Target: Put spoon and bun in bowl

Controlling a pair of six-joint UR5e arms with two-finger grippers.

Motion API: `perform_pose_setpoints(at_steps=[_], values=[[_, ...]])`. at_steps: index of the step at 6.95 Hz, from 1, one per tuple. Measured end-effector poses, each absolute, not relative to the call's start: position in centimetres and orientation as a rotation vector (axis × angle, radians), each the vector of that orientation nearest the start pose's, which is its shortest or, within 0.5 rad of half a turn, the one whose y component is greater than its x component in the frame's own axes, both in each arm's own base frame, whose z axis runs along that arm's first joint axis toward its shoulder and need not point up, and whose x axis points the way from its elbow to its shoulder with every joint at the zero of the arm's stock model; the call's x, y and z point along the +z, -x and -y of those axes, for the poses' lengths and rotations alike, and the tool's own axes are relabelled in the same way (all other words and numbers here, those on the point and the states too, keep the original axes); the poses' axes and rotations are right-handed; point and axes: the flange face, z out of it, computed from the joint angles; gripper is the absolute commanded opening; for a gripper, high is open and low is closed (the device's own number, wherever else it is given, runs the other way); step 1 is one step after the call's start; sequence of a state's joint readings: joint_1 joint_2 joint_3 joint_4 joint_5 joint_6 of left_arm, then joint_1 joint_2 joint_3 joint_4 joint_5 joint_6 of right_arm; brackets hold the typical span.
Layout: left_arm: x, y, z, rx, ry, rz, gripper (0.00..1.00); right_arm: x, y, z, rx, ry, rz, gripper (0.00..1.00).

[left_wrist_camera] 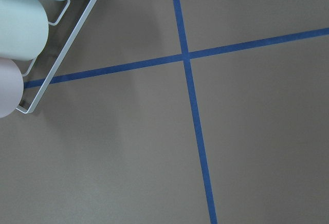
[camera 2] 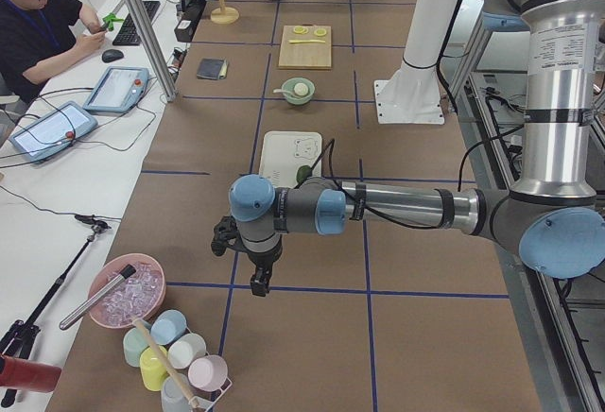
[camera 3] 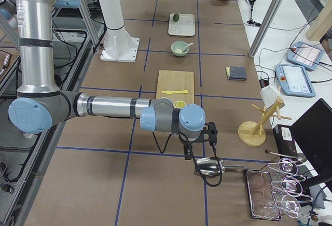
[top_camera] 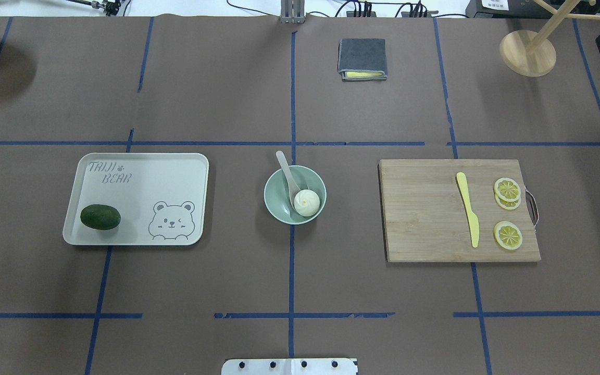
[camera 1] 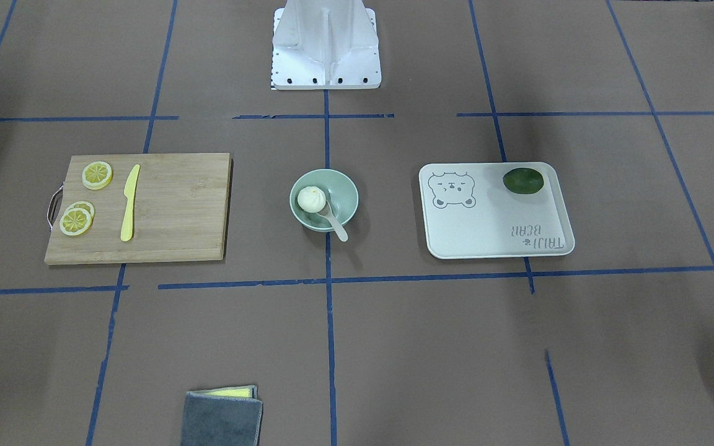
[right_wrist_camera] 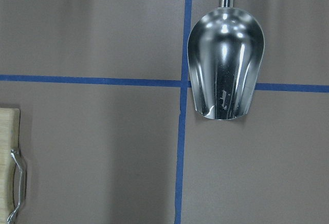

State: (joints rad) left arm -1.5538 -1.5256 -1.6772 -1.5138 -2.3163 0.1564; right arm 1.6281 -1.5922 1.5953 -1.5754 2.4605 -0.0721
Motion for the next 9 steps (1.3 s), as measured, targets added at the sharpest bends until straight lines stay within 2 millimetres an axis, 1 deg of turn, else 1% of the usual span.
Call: perform_pose_setpoints(at_steps=[6, 9], values=[[63.65, 5.82, 47.21, 0.113, -0.035, -0.750, 1.00, 64.87, -8.64, 47.79, -0.014, -0.063, 0.874, 1.00], [63.56, 6.06, 47.19, 0.105, -0.037, -0.750, 1.00, 65.31, -9.31, 47.82, -0.014, -0.063, 0.793, 1.00]])
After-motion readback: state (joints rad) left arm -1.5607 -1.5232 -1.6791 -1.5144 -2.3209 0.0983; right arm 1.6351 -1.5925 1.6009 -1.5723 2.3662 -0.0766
